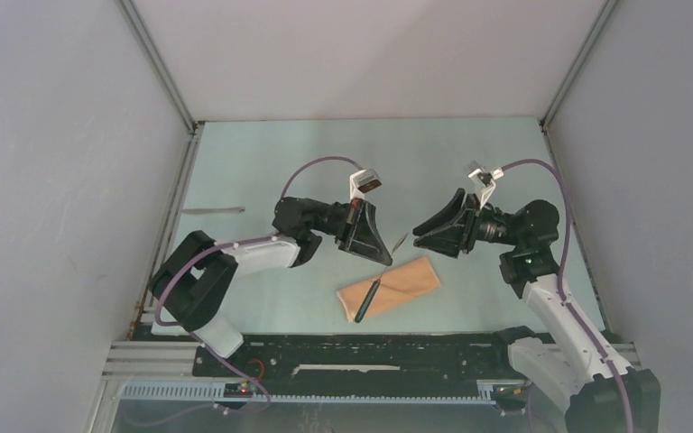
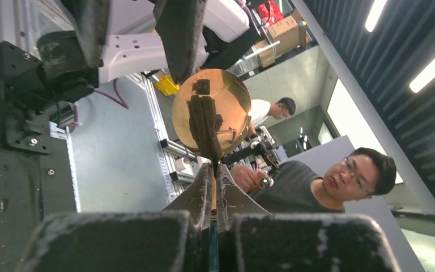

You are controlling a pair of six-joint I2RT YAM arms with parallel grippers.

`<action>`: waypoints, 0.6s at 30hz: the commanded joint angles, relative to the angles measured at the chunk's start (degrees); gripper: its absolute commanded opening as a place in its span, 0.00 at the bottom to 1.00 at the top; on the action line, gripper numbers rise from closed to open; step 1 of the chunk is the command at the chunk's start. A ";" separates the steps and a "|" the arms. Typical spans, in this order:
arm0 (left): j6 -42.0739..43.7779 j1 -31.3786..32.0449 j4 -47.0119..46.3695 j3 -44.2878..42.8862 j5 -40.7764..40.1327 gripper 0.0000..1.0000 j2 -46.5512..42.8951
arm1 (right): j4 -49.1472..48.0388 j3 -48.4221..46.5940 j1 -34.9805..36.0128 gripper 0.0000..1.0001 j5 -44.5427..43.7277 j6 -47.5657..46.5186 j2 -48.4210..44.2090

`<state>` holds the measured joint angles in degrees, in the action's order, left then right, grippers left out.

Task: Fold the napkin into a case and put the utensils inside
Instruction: Pass from the left arm to the right

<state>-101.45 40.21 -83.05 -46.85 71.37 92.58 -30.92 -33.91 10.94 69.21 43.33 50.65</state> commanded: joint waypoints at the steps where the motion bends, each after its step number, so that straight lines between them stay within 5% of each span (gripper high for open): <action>1: -1.58 2.24 -4.05 0.31 1.21 0.00 -2.28 | -13.64 -1.01 4.87 0.52 5.92 2.26 0.54; 6: -1.99 4.87 -4.08 -0.92 1.46 0.00 -2.83 | -11.34 -3.30 10.16 0.47 4.41 -1.49 1.88; 11: -2.33 5.48 -4.14 -0.50 1.31 0.00 -2.19 | -18.85 -3.41 10.47 0.39 6.59 4.92 1.79; 18: -2.98 5.80 -4.14 -0.96 1.03 0.00 -1.58 | -17.38 -3.79 11.59 0.12 9.63 5.33 1.49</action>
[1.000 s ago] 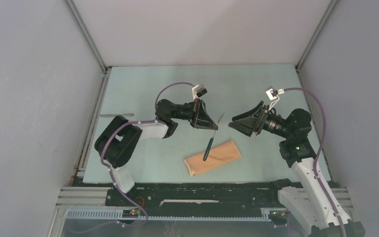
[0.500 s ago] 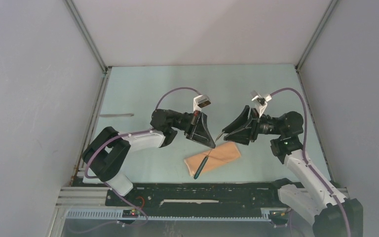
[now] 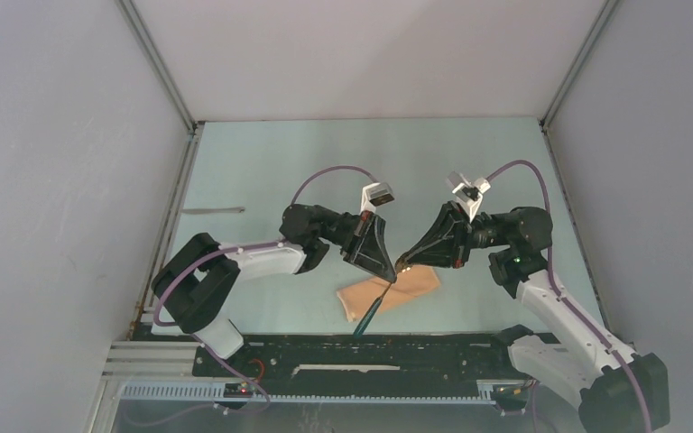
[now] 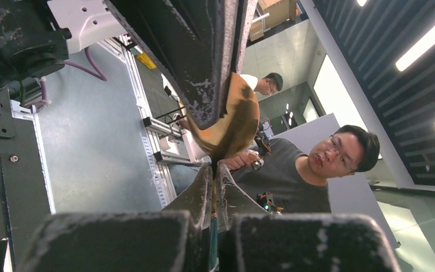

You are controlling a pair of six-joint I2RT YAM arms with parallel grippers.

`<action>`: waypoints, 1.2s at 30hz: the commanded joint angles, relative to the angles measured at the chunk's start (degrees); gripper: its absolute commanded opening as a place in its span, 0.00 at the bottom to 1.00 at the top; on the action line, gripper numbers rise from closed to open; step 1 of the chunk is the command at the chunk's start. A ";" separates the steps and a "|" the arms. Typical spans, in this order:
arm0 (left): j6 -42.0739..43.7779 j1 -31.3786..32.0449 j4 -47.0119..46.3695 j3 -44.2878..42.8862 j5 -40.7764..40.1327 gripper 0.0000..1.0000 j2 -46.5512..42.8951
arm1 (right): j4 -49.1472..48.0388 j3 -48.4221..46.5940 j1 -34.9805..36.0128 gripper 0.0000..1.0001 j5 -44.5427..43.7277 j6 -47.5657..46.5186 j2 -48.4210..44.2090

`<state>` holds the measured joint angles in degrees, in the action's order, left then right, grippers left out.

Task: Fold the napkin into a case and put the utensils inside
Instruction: Pass from the left arm to the right, then insert the spoon into the folded napkin.

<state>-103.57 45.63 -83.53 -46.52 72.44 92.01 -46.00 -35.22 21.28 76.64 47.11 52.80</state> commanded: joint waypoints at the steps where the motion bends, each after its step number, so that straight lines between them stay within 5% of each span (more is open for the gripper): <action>1: -0.97 0.40 -3.66 -1.55 -0.17 0.00 -1.04 | -2.19 -2.48 1.58 0.06 2.17 1.39 -0.76; 3: -1.45 0.36 -3.66 -2.22 -0.40 0.00 -1.30 | -0.90 -2.47 1.59 0.00 1.44 0.54 -1.23; 5: -2.30 -0.61 -3.62 -1.98 -2.00 0.21 -1.47 | 4.24 -2.47 0.88 0.00 0.74 -2.71 -2.15; 7: -2.53 -4.33 -3.66 1.47 -5.53 0.40 -2.16 | 18.84 -2.48 -2.92 0.00 -1.57 -11.23 -4.73; 10: 1.26 -13.74 -1.77 10.27 -9.95 0.48 -7.04 | 53.59 -4.83 -10.73 0.00 -17.86 -30.33 -9.67; 12: 8.33 -19.49 7.46 15.90 -11.92 0.49 -10.08 | 71.55 -6.42 -12.56 0.00 -29.22 -39.81 -9.50; 14: 20.96 -22.07 25.67 19.40 -15.07 0.50 -13.63 | 79.59 -8.29 -12.71 0.00 -36.77 -45.41 -7.28; 16: 40.81 -20.42 48.71 19.32 -21.57 0.49 -18.18 | 81.12 -9.08 -13.57 0.00 -40.76 -45.18 -5.20; 17: 51.34 -18.47 68.54 16.65 -27.45 0.47 -20.68 | 80.90 -9.18 -14.58 0.00 -41.81 -45.15 -3.96; 20: 66.05 -10.37 89.08 11.97 -43.76 0.39 -25.04 | 80.96 -10.27 -20.00 0.00 -41.45 -46.90 0.21; 25: 68.39 -7.17 91.30 13.85 -43.95 0.20 -22.55 | 78.44 -9.91 -27.24 0.00 -34.56 -49.98 11.00; 36: 75.12 0.42 95.97 12.00 -43.82 0.12 -12.47 | 68.63 -5.00 -29.54 0.00 -29.83 -46.68 20.32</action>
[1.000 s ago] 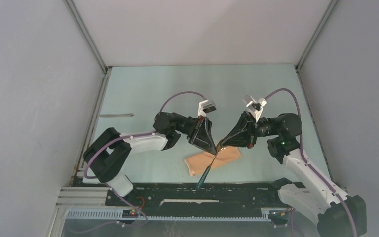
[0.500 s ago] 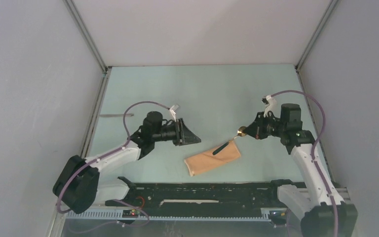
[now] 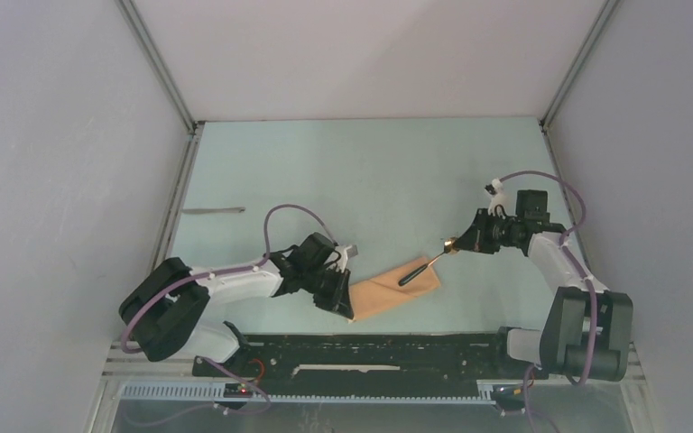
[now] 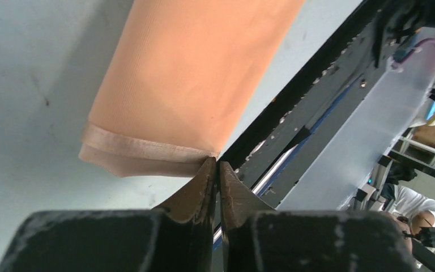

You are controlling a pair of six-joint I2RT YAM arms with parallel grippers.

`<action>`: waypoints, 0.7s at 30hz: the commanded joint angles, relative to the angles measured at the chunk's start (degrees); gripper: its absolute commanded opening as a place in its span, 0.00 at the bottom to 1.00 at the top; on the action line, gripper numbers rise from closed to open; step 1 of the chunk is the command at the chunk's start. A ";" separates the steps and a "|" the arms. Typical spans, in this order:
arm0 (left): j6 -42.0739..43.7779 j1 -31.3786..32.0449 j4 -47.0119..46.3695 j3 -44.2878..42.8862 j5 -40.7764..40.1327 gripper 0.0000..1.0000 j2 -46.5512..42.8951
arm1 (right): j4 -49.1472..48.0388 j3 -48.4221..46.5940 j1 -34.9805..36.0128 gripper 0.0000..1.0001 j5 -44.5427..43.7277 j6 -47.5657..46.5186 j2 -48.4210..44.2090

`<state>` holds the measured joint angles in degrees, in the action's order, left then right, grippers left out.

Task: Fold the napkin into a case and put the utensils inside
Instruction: Insert the spoon into the folded napkin.

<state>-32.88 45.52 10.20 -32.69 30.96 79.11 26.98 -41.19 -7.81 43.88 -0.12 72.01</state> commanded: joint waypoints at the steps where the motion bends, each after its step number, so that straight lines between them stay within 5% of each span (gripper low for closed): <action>1: 4.35 0.48 2.06 -1.77 -2.76 0.12 0.43 | -5.54 1.65 -0.40 0.00 2.92 1.97 1.38; 21: 0.66 0.41 -2.73 -0.28 -2.61 0.12 4.41 | -23.85 7.15 14.71 0.00 -0.68 22.81 5.74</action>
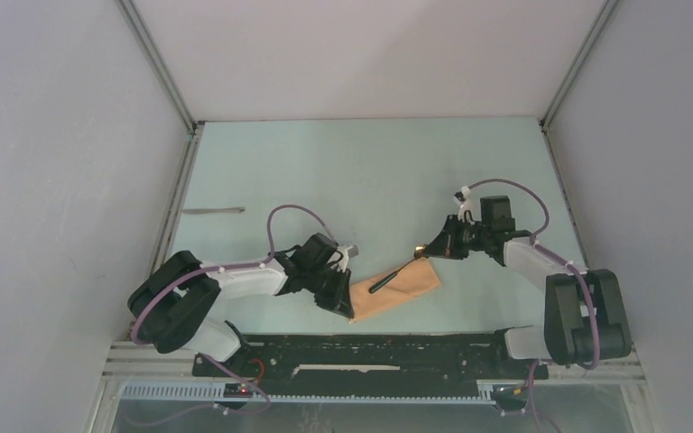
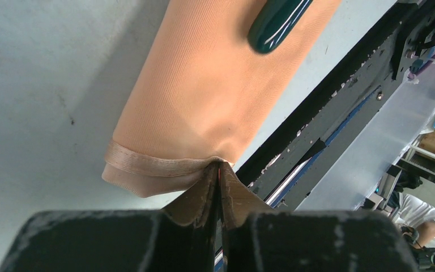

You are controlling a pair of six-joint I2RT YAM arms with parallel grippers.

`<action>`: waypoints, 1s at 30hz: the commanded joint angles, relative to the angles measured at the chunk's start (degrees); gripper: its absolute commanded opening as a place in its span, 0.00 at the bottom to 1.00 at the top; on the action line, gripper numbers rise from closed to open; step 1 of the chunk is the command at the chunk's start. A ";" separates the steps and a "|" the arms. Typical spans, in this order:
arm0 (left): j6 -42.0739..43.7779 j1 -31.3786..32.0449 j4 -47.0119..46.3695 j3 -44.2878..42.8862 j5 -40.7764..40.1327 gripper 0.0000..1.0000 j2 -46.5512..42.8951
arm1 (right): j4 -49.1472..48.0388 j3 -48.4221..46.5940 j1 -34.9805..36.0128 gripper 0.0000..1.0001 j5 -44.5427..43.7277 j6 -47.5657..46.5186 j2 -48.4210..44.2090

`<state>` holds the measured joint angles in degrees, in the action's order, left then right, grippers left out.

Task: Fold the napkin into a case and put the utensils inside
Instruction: Insert the spoon into the folded napkin.

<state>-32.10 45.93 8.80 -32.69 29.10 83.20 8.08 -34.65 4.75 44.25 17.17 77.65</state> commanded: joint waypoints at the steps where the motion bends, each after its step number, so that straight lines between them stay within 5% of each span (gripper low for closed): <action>1: -0.14 0.05 -1.33 -0.20 -0.85 0.12 0.26 | -5.72 1.16 2.59 0.00 -1.18 6.49 -0.16; 8: -0.53 0.06 -1.50 0.14 -1.01 0.12 -0.27 | -10.58 5.54 0.03 0.00 -3.63 10.47 -4.36; 12: -1.67 -0.04 -1.10 -0.72 1.10 0.32 -3.03 | -5.94 3.73 -3.61 0.00 -4.26 7.22 -4.52; 16: -2.01 -0.17 2.17 -3.33 1.19 0.38 -7.66 | -2.64 3.29 -5.87 0.00 -4.39 4.63 -3.97; 21: -4.09 -4.93 2.74 -2.17 -0.98 0.22 -6.94 | -1.45 3.28 -5.53 0.00 -4.53 3.65 -4.38; 30: -4.71 -7.34 -1.19 1.03 -0.46 0.14 -2.28 | -2.17 4.50 -1.68 0.00 -4.95 5.96 -5.53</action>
<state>-36.07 38.50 9.78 -33.36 28.64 80.42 6.66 -29.63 1.48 39.20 22.63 73.71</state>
